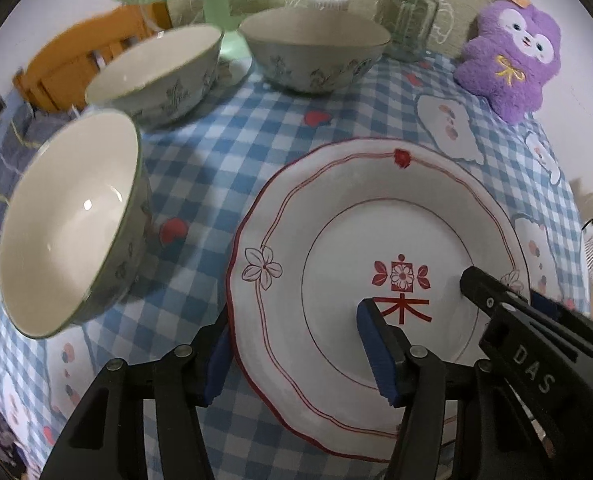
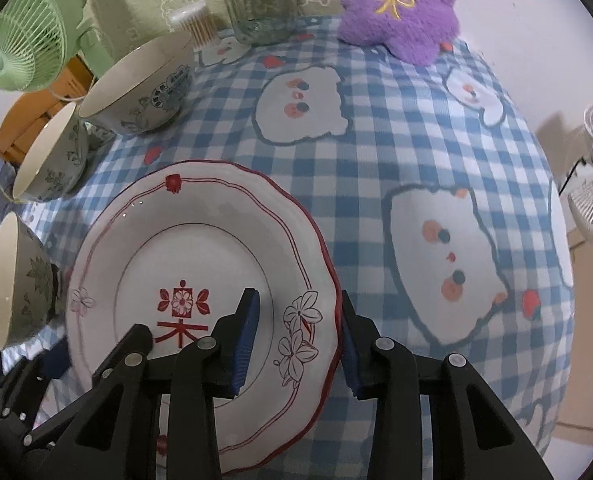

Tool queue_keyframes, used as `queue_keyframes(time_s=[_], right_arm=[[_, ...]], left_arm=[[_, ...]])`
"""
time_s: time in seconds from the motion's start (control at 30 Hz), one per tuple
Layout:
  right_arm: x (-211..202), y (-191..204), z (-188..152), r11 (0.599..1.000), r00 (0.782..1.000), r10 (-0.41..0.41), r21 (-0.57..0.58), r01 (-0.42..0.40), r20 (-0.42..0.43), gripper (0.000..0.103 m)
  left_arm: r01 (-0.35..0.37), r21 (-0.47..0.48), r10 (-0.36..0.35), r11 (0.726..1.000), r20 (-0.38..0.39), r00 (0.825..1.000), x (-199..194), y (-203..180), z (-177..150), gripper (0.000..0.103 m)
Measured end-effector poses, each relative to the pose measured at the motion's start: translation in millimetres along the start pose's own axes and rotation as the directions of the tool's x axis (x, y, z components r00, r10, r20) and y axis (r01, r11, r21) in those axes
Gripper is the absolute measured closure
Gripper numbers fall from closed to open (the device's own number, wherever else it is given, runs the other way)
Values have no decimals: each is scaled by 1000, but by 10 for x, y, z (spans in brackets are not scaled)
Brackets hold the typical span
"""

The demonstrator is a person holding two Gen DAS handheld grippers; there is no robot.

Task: Organize plates and bowls
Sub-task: 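Close the right tool on the rim of the red-rimmed plate, then lift the red-rimmed plate with the right tool toward the flowered stack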

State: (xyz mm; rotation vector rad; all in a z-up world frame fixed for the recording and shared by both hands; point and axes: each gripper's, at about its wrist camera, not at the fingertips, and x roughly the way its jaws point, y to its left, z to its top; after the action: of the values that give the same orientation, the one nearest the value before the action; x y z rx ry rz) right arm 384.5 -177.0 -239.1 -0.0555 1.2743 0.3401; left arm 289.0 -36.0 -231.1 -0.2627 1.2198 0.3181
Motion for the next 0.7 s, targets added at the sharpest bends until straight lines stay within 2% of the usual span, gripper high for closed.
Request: queue_keyframes(time_s=[0.2,0.37,0.47,0.6,0.7], right_arm=[[9,38,19,1000,1000,-6,-26,6,16,60],[68,58,123,999,1000,-3,-34,3,24,56],[72,56,135,1000,1000,-5,-28,6,19,57],[69,36,142,1000,1000,-6,-11,6,13,59],[40,30,132,1000,1000,-9,-5,9,13,60]], left_arm=[[-24,43,22,999,39,999,5,-57,-15,37],[-15,31,13,999,37,999,53,-55,69,33],[-11,18,10,1000,28,1000,66,-52,99,34],[-12,8,12,1000,33,999,45,-6,99,45],[-9,-2,9,1000,21,1000,28,18,110,46]])
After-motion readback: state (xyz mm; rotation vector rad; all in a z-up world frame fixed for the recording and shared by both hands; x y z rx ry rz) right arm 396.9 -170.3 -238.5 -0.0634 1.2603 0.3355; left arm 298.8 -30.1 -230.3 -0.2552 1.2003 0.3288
